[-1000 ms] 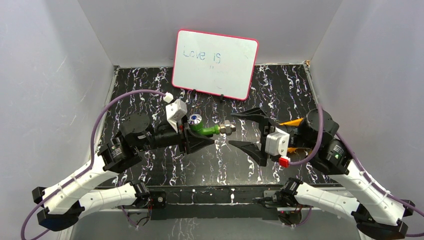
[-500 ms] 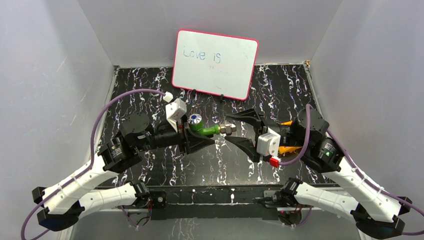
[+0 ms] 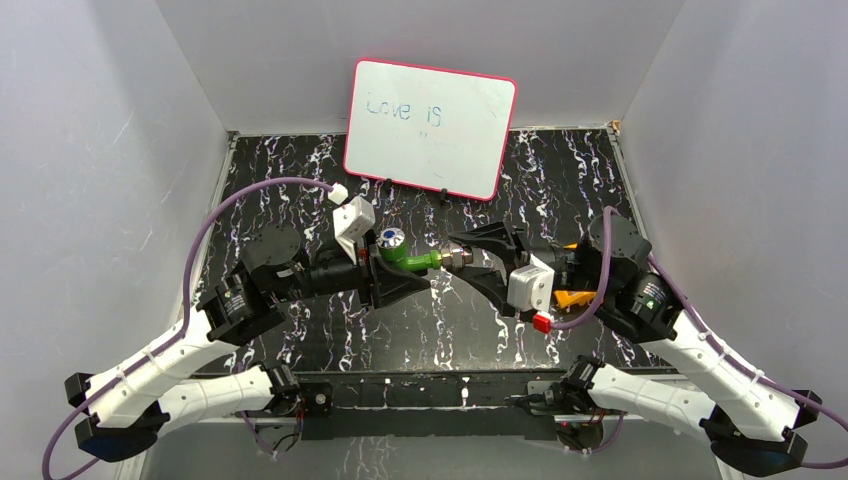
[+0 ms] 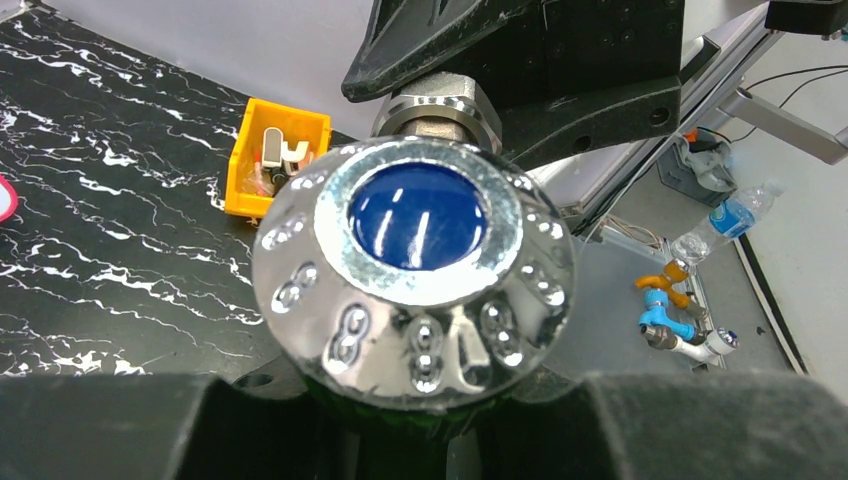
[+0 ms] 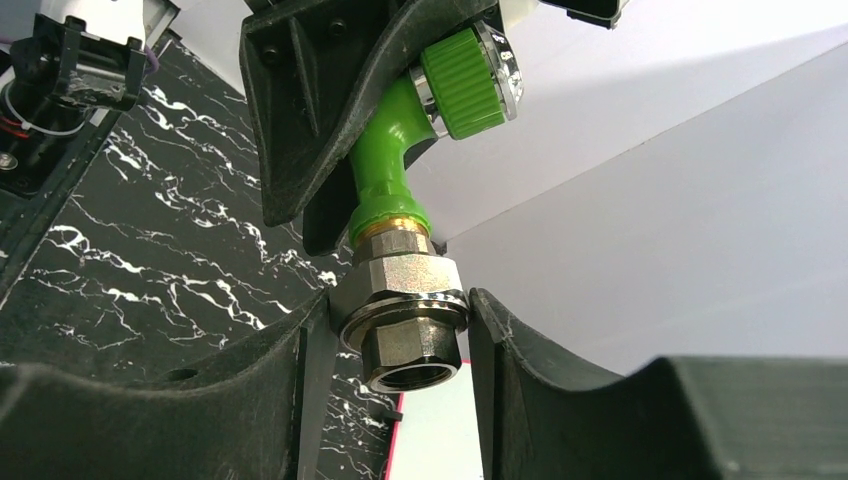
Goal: Install the water faucets
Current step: Screw the water faucet onto the adaptor.
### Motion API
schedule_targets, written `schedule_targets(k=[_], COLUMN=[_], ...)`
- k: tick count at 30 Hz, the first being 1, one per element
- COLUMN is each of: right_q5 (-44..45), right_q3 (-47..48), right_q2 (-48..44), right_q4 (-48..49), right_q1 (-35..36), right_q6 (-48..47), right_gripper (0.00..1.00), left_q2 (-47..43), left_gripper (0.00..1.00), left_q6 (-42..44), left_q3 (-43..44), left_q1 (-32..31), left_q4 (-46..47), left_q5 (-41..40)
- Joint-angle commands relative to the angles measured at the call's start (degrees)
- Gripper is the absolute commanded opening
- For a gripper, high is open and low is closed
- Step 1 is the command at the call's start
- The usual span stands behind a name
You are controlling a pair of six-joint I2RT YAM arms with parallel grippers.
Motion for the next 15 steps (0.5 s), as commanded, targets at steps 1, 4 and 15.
schedule_targets(k=[1,4,15], right_q5=[0.0,-0.3,-1.9], right_q3=[0.8,1.6,4.6], right_q2=[-0.1,0.3,2.1], right_q4=[3.0,3.0,1.4], right_q1=[0.2,0.1,0.2], right_q6=[-1.1,1.3,12.0], right_gripper=[0.53,0.42,0.14], left_q2=[-1.0,-1.2,-1.3], left_gripper=[0.0,0.0,0.0], left_q6=[-0.6,0.0,3.8], left_q3=[2.5,2.1,1.4], left_q1=[-0.1,-0.1,-0.1], left_q4=[3.9,3.9,2.6], left_q5=[1.6,2.0,3.4])
